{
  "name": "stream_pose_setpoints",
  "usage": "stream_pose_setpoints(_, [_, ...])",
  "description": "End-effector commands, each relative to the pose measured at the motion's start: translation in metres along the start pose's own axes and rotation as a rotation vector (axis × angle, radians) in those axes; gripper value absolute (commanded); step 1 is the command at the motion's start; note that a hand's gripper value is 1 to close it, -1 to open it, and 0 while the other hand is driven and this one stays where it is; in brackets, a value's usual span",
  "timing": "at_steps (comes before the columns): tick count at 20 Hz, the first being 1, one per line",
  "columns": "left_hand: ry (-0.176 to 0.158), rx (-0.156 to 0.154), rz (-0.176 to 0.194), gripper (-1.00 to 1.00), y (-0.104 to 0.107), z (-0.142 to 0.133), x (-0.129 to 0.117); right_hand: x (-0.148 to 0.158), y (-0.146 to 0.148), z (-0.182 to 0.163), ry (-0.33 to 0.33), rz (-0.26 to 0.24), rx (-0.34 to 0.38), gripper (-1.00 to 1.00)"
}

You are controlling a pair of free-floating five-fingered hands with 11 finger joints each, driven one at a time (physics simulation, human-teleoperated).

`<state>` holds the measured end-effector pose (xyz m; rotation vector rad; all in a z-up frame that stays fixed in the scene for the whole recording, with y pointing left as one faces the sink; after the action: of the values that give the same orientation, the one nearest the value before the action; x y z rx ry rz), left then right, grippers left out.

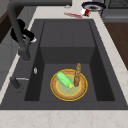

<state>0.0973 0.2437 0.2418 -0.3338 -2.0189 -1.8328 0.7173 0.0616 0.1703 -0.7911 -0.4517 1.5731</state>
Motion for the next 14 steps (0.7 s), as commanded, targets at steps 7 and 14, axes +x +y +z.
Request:
stream_pose_setpoints(7, [0.0,0.0,0.0,0.0,0.0,0.0,0.0,0.006,-0.02,0.018,0.066,0.074,-0.014,1.0])
stream_pose_setpoints(14, [0.0,0.0,0.0,0.0,0.0,0.0,0.0,0.012,0.002,0.007,0.068,0.084,-0.062,-1.0])
